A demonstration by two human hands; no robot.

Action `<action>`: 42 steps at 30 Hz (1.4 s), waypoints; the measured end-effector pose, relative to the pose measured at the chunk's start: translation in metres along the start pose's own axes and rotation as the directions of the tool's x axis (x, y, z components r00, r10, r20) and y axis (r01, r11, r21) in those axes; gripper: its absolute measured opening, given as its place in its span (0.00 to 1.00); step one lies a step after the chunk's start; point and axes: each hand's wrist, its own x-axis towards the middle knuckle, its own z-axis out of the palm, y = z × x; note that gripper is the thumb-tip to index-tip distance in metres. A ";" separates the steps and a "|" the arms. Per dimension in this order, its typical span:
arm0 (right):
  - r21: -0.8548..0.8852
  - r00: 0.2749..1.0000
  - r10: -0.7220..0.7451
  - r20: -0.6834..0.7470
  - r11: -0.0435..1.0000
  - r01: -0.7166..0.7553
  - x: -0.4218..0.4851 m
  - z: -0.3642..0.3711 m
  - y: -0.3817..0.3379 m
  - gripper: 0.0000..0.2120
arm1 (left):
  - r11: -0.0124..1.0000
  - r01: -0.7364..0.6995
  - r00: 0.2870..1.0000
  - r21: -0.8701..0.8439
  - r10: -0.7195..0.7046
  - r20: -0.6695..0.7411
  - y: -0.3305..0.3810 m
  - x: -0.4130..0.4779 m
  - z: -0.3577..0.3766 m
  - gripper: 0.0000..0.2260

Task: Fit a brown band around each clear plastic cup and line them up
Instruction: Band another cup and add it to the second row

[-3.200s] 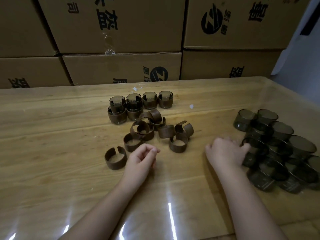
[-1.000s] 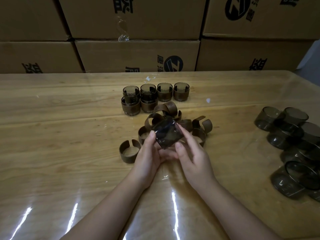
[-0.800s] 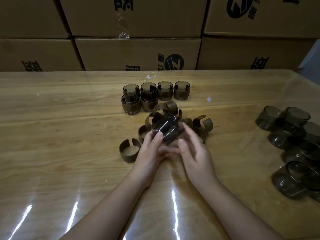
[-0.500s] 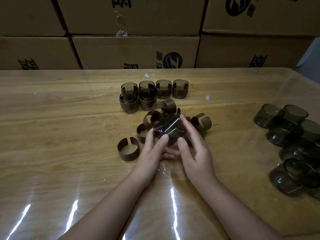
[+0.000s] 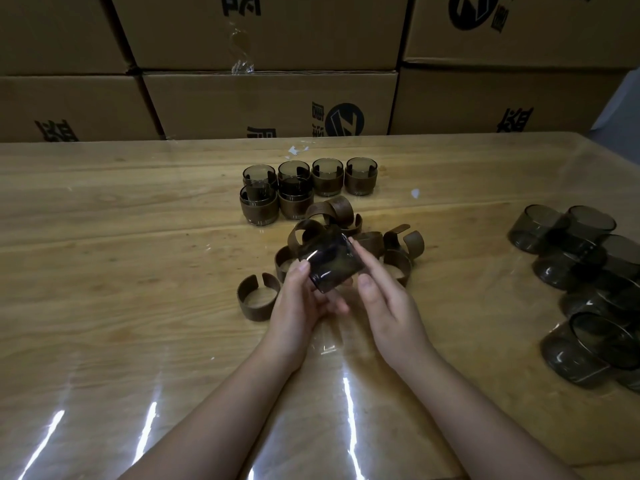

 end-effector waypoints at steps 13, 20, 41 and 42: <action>0.005 0.982 -0.151 -0.109 0.988 0.153 -0.003 -0.001 -0.007 0.21 | 0.993 -0.043 0.992 0.107 0.055 -0.112 -0.005 0.002 -0.001 0.25; 0.043 0.987 -0.119 -0.112 0.991 0.124 -0.002 -0.003 -0.008 0.22 | 0.982 -0.048 0.998 0.183 0.055 -0.030 -0.005 -0.001 0.001 0.23; 0.030 1.000 -0.021 -0.016 0.999 0.021 -0.002 0.001 -0.009 0.22 | 0.987 -0.130 0.961 -0.092 0.103 -0.258 0.000 0.004 -0.006 0.26; -0.008 0.998 -0.062 -0.029 0.998 0.062 -0.003 0.001 -0.009 0.23 | 0.988 -0.127 0.961 -0.085 0.101 -0.259 -0.001 0.005 -0.006 0.26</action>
